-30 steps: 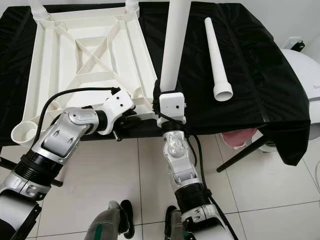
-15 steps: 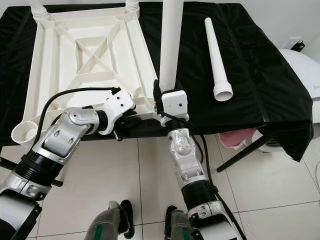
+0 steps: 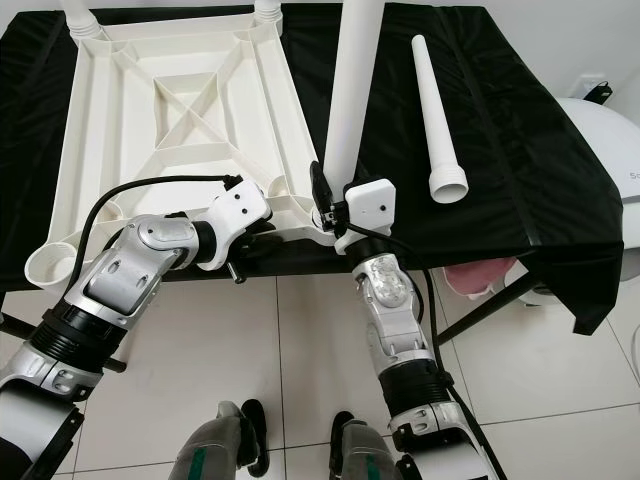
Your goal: Building children table
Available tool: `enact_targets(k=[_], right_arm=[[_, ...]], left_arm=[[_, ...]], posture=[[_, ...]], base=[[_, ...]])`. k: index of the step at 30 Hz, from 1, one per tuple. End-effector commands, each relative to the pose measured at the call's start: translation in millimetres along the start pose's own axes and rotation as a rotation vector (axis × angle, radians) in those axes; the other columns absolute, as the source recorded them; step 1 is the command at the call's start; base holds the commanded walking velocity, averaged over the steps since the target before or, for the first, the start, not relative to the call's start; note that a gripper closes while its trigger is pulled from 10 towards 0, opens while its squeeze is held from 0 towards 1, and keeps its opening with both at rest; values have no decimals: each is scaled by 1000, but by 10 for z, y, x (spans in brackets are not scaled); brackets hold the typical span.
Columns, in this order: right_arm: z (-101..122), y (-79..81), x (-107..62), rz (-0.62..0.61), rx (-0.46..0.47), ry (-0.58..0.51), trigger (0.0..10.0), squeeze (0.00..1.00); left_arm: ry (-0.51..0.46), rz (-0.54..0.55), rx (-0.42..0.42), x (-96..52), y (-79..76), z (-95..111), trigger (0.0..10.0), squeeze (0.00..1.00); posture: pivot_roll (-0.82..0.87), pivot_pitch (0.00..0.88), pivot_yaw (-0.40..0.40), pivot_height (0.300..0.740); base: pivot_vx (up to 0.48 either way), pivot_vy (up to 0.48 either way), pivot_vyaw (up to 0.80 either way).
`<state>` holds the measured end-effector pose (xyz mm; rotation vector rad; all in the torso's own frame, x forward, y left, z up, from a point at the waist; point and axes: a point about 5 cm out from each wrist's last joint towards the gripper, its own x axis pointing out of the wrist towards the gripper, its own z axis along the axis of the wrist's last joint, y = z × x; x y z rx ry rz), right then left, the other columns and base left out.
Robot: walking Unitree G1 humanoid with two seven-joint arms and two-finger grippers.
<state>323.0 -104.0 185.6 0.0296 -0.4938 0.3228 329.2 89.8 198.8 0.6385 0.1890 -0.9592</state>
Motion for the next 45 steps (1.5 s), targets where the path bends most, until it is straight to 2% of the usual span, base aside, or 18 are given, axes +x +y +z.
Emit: enact_targets(k=[1,8,10,14,16,22,27,29,45], right_arm=[[-375,-263,-334,-98,4,218,10000,0],[-351,-308,-330,-56,3,209,10000,0],[-330,-314,-315,27,27,206,10000,0],[-317,-319,-302,76,49,205,10000,0],[-288,-345,-263,167,74,206,10000,0],[-225,-409,-205,268,100,195,10000,0],[-209,-428,-192,303,113,190,10000,0],[-182,-459,-177,360,136,183,10000,0],[-153,-550,-84,517,85,204,10000,0]], left_arm=[[-79,19,98,-113,118,251,10000,0],[-75,19,101,-119,132,242,10000,0],[-69,23,100,-127,146,225,10000,0],[-67,25,99,-130,151,219,10000,0],[-66,29,98,-143,154,214,10000,0],[-53,36,98,-181,166,175,10000,0],[-42,42,93,-202,188,137,10000,0],[-31,48,91,-233,209,101,10000,0],[-28,54,97,-280,225,99,10000,0]], posture=[[-74,214,4,740],[-76,215,4,740],[-77,215,1,740],[-77,216,-1,740],[-74,214,-3,740],[-75,213,-3,740],[-73,207,-1,740],[-74,206,0,740],[-72,195,2,740]], base=[[0,0,0],[0,0,0],[0,0,0],[0,0,0],[0,0,0],[0,0,0],[0,0,0],[0,0,0],[0,0,0]])
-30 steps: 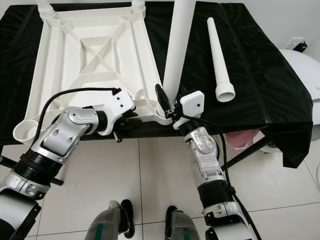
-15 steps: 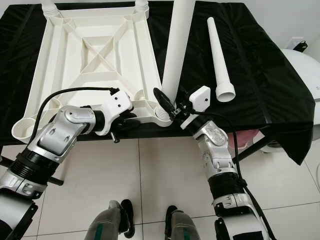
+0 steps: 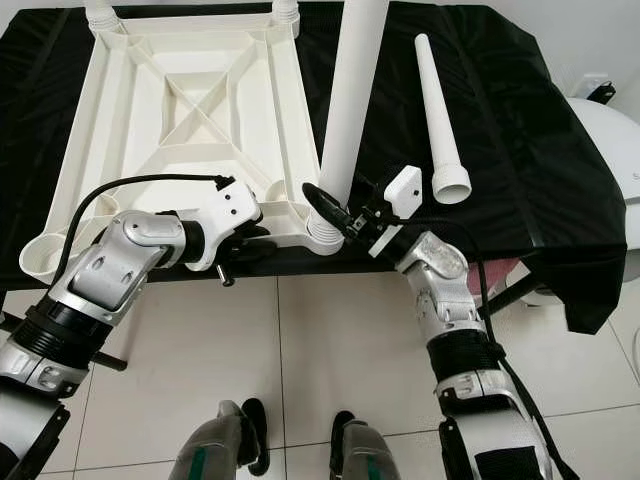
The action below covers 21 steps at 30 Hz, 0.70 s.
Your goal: Building children table
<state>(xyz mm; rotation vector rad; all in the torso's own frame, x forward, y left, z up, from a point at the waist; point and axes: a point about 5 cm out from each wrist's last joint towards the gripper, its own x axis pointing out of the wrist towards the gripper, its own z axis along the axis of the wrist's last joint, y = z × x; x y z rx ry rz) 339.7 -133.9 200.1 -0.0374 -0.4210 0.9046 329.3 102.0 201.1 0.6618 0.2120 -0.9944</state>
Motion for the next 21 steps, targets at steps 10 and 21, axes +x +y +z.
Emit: enact_targets(k=[10,21], right_arm=[[-284,-100,-224,-10,29,146,10000,0],[-397,96,-113,59,131,92,10000,0]], left_arm=[[-52,90,82,-224,135,163,10000,0],[-53,93,80,-250,133,175,10000,0]], posture=[[-61,208,3,740],[-44,217,6,740]], base=[[0,0,0],[0,0,0]])
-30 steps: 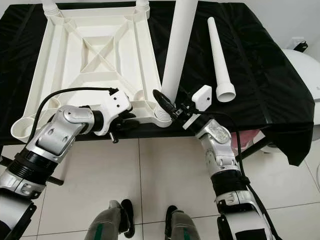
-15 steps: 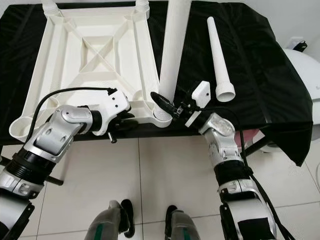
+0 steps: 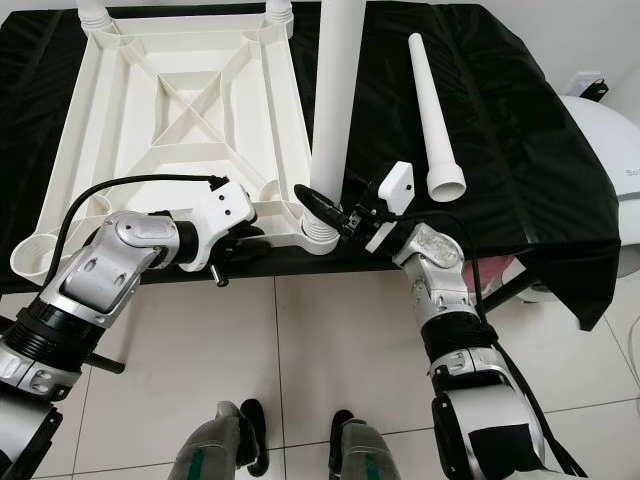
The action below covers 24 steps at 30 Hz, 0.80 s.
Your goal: Building children table
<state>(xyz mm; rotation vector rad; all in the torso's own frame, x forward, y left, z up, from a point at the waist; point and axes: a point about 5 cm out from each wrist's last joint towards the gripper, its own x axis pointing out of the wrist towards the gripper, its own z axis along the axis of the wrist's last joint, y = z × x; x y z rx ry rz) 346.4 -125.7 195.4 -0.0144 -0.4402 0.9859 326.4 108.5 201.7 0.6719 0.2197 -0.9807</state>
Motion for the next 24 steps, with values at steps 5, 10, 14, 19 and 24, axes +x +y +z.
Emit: enact_targets(k=[5,10,14,19,24], right_arm=[[-338,126,-187,-17,111,105,10000,0],[-380,171,-180,-18,116,108,10000,0],[-392,178,-191,-16,102,115,10000,0],[-393,183,-204,0,67,127,10000,0],[-404,171,-209,-5,40,140,10000,0]], left_arm=[[-67,82,77,-194,131,205,10000,0],[-71,79,78,-190,131,221,10000,0],[-73,78,78,-189,130,226,10000,0],[-73,77,77,-190,128,229,10000,0],[-73,78,76,-193,127,231,10000,0]], posture=[[-44,219,11,740],[-47,219,12,740],[-47,219,12,740],[-47,219,12,740],[-49,218,10,740]], base=[[0,0,0],[0,0,0],[0,0,0],[0,0,0],[0,0,0]])
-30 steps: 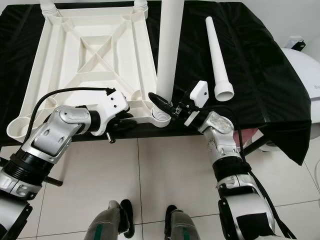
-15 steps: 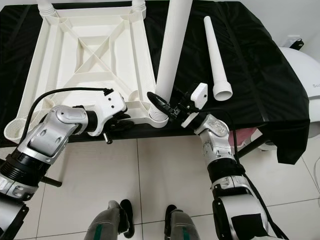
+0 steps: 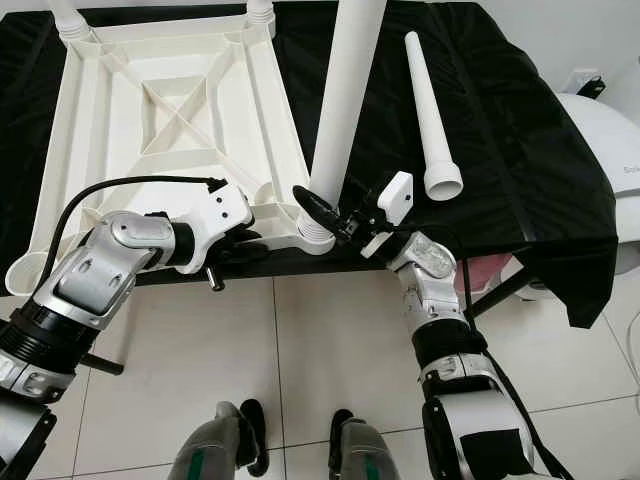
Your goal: Building children table
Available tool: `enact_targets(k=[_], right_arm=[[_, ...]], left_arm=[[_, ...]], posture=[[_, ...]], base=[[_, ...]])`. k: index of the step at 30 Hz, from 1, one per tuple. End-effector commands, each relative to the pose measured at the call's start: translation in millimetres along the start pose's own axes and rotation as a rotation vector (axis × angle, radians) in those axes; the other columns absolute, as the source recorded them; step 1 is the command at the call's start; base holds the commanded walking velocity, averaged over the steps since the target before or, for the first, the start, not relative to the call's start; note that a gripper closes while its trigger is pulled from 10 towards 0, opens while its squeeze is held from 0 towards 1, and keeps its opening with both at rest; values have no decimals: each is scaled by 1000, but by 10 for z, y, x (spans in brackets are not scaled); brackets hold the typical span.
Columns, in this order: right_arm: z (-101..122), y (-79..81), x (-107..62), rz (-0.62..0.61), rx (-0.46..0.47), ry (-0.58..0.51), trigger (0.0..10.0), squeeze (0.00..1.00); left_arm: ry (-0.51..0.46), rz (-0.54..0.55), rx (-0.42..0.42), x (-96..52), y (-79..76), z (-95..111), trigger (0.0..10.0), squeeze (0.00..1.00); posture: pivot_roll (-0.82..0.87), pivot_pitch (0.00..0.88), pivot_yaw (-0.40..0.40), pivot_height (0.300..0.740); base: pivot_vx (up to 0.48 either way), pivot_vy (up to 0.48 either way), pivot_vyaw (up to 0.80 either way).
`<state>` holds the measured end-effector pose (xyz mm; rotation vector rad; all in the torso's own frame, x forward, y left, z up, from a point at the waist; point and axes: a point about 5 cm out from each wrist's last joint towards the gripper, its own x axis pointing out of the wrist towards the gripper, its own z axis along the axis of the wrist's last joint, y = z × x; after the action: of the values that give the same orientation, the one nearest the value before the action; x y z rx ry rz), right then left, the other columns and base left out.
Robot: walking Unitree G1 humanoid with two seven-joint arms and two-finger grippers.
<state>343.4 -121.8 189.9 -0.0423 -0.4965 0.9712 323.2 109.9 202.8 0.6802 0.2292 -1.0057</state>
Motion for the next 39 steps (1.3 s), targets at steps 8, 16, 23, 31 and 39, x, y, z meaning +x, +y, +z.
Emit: enact_targets(k=[8,16,23,31,39], right_arm=[[-364,150,-243,22,74,194,10000,0],[-407,199,-267,53,72,212,10000,0],[-465,235,-329,66,88,234,10000,0],[-451,162,-379,108,92,264,10000,0],[-364,56,-334,162,51,280,10000,0]], left_arm=[[-80,98,47,-166,140,219,10000,0],[-62,109,24,-145,157,203,10000,0],[-64,103,30,-146,143,205,10000,0],[-63,94,34,-149,125,205,10000,0],[-63,91,35,-156,117,210,10000,0]], posture=[[-48,219,9,740],[-51,213,7,740],[-49,209,9,740],[-49,206,12,740],[-43,212,11,740]], base=[[0,0,0],[0,0,0],[0,0,0],[0,0,0],[0,0,0]])
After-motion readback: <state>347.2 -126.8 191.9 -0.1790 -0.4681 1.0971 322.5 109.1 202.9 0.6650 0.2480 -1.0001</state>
